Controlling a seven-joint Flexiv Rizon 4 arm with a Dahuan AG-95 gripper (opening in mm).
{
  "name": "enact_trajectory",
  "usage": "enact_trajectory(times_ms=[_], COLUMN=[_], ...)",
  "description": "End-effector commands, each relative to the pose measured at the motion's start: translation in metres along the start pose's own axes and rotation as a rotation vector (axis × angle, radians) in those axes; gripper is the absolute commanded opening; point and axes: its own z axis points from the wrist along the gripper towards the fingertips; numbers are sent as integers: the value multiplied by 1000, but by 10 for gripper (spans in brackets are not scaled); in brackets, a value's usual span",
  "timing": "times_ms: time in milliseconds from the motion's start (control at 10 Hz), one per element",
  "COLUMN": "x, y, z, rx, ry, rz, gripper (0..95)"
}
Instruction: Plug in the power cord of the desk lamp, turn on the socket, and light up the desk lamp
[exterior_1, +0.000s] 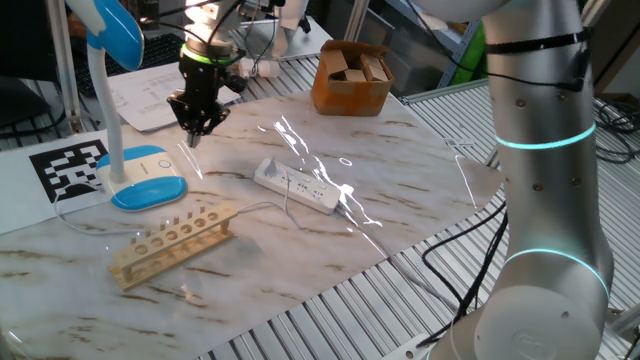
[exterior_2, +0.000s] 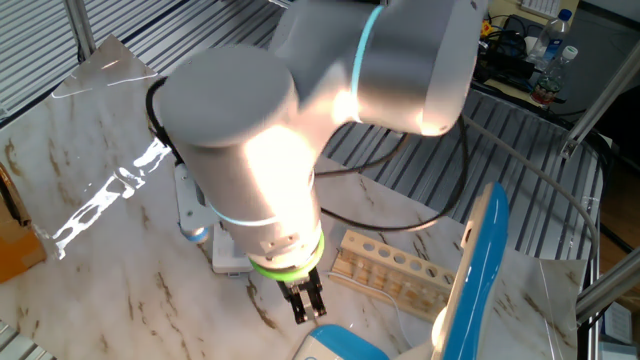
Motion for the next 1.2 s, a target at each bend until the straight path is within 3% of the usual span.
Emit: enact_trajectory(times_ms=[100,300,600,700,800,900,1200], x=[14,24,37,41,43,43,42], y=[-43,-57,-75,-82,-84,-84,-85], z=[-4,0,10,13,15,15,16], rx=[-6,44,85,87,131,160,163], ry=[-42,-85,-138,-150,-162,-168,-163], rz=[-223,-355,-525,-564,-616,-643,-663], gripper=[0,0,0,0,0,0,0])
